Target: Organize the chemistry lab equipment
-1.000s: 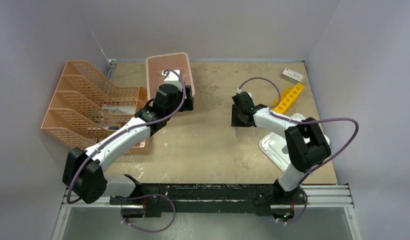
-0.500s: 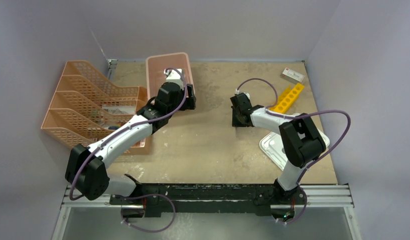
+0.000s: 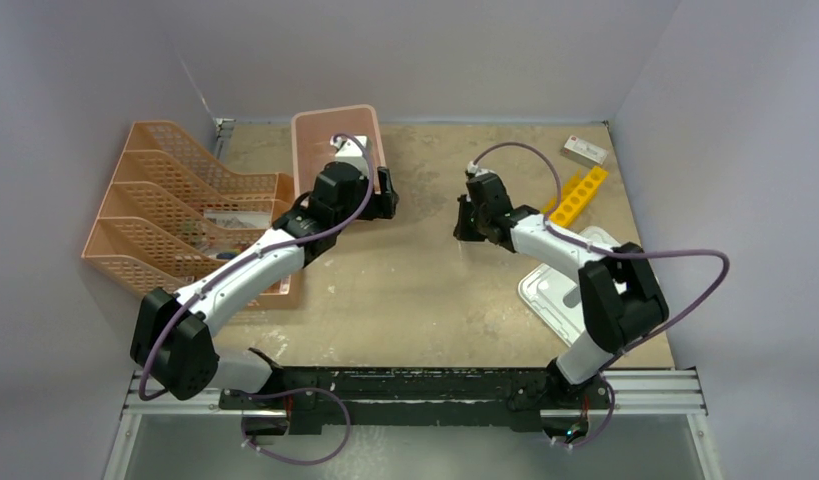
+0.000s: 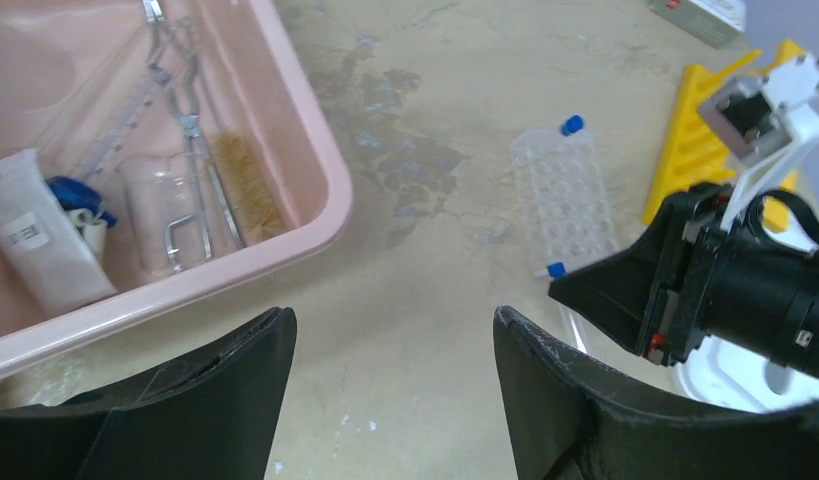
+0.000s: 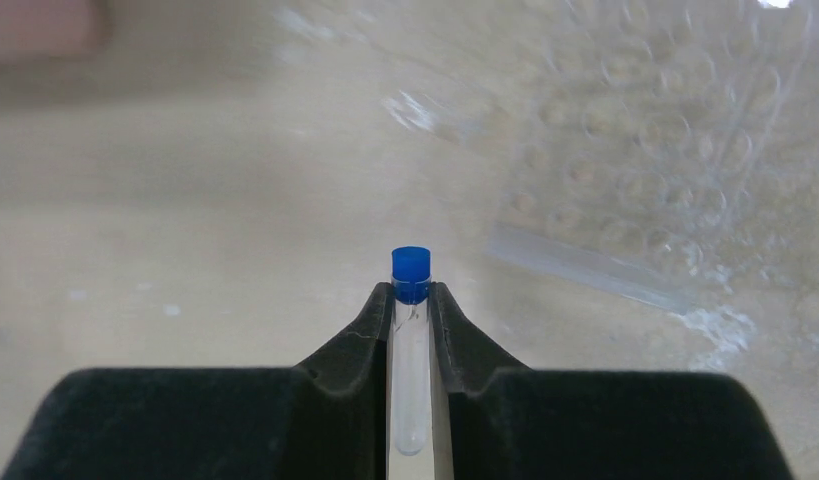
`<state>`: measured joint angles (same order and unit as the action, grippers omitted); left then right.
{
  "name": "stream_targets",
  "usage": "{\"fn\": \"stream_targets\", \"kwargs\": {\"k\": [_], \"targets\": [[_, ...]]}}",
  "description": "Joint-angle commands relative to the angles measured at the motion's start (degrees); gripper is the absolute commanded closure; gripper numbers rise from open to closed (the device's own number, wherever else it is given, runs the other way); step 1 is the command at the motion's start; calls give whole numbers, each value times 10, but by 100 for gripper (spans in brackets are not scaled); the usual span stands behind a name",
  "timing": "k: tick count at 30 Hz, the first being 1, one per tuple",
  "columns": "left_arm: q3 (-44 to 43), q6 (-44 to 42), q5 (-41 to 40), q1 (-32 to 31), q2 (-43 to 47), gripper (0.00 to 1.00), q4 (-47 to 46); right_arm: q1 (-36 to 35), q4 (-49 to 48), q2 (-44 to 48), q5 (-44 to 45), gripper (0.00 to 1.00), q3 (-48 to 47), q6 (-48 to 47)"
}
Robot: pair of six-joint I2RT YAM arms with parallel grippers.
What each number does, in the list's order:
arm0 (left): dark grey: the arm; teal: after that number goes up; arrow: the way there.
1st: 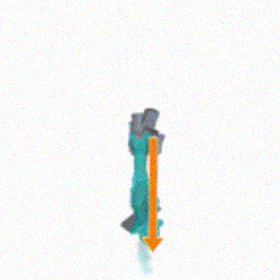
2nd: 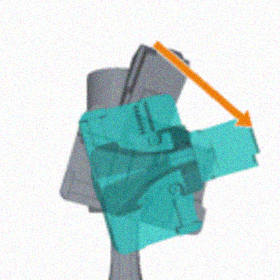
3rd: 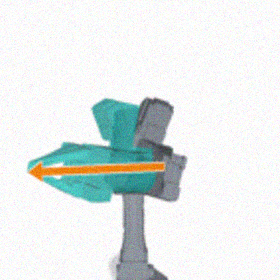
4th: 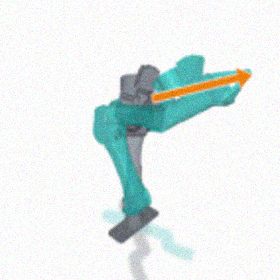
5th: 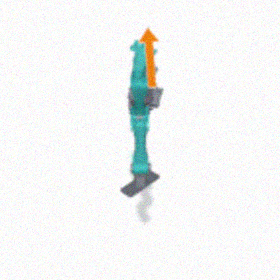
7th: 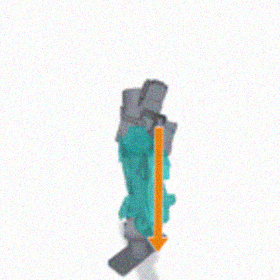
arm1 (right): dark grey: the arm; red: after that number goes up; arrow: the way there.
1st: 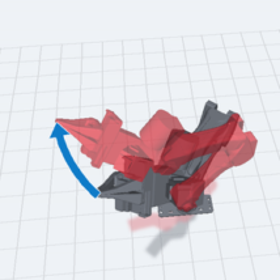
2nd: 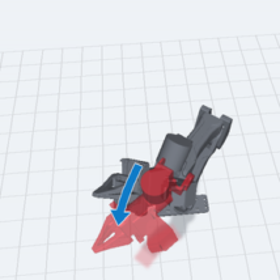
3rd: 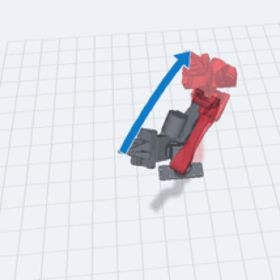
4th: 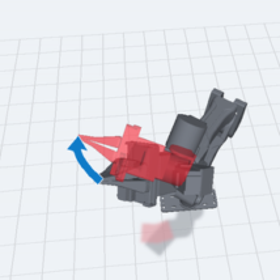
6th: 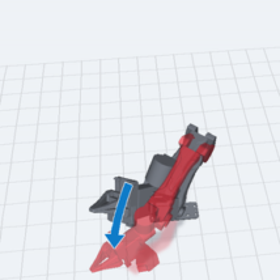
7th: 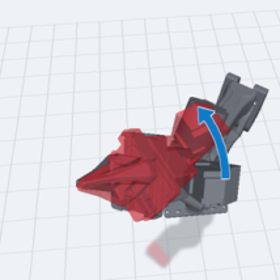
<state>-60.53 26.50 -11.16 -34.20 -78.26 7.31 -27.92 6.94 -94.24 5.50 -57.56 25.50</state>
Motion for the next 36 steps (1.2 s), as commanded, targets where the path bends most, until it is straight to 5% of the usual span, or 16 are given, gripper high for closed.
{"fn": "stream_targets", "kwargs": {"k": [1, 9, 27, 30, 36], "targets": [[-41, 7, 90, 3, 7, 29, -52, 0, -38, 62, -71, 88, -69, 20], [-40, 16, 249, 2, 2, 29, -165, 12, -84, 99, -123, 87, -165, 58], [-72, 137, 284, 2, -66, 47, -259, 22, -210, 129, -210, 84, -152, 146], [-74, 144, 269, 2, -69, 57, -261, 22, -212, 132, -213, 84, -149, 147], [-77, 121, 267, 2, -68, 93, -251, 22, -201, 137, -223, 83, -145, 146]]}}
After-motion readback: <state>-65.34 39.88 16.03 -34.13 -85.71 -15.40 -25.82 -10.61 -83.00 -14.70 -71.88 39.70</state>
